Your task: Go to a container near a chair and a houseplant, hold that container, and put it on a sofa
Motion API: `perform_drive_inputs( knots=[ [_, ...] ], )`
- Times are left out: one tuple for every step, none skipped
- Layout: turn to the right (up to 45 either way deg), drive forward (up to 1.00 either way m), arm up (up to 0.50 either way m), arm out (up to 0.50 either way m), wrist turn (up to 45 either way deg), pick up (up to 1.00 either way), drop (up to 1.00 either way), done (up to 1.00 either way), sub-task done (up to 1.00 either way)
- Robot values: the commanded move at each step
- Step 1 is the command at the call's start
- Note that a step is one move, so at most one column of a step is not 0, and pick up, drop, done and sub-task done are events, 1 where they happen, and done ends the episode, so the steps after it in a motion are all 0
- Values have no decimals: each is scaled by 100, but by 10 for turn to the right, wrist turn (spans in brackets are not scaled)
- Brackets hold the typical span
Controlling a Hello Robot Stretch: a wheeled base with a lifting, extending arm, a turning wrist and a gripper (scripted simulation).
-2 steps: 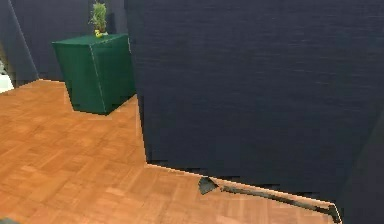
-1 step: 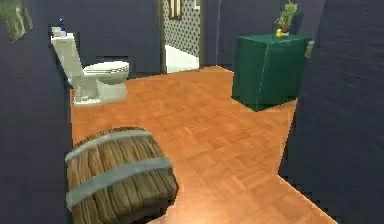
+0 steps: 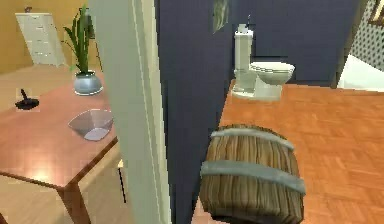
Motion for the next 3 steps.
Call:
perform_drive_inputs(
  knots=[
    [-450, 0, 0, 0, 0, 0, 0, 0, 0],
    [-180, 0, 0, 0, 0, 0, 0, 0, 0],
    [0, 75, 0, 0, 0, 0, 0, 0, 0]
  ],
)
